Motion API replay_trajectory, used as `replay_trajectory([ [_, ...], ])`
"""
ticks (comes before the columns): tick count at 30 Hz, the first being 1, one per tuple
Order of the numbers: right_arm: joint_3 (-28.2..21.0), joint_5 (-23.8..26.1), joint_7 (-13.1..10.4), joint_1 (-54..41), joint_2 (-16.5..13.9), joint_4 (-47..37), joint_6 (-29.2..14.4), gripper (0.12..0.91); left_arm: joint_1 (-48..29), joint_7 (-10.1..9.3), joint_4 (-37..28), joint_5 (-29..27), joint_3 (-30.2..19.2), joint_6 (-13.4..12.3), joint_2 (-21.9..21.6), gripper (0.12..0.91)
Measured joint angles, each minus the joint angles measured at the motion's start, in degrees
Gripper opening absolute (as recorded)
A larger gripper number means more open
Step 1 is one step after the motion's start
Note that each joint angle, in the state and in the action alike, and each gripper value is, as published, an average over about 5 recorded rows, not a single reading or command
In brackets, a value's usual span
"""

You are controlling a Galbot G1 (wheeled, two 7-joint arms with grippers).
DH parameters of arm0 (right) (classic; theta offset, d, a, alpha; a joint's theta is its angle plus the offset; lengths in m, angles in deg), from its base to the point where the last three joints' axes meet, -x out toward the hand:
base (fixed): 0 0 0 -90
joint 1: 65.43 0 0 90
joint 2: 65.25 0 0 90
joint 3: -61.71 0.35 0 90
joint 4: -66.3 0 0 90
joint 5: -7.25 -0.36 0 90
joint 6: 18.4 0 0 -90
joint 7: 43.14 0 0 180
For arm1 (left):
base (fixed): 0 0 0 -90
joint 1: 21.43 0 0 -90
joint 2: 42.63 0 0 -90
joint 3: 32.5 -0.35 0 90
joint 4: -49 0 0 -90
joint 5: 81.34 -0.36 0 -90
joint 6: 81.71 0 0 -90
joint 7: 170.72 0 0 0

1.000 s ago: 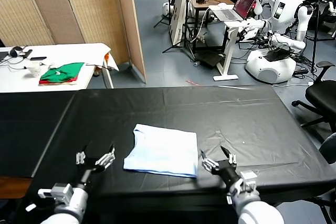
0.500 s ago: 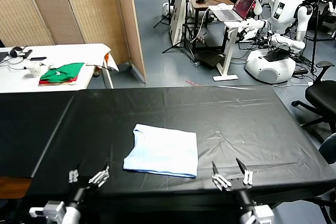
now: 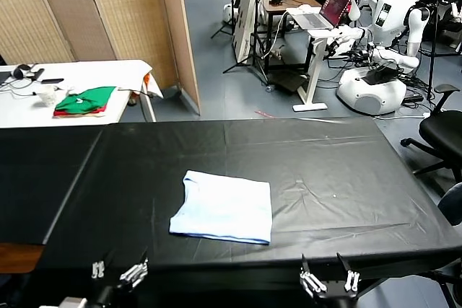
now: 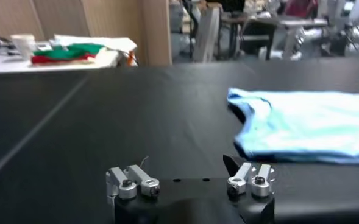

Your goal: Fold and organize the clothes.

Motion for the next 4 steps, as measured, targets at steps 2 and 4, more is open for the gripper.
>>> replay_trajectory([
  [2,-0.09,-0.01,0.05,0.33,0.07,0.01,0.22,0.907,0.24,0.19,0.02,-0.12,0.11,0.11,0.05,0.907],
  [4,-0.1,-0.01,0.08,0.46,0.08,0.01,0.27,0.907,0.34,0.26,0.02,-0.13,0.18,0.12,0.06,0.907],
])
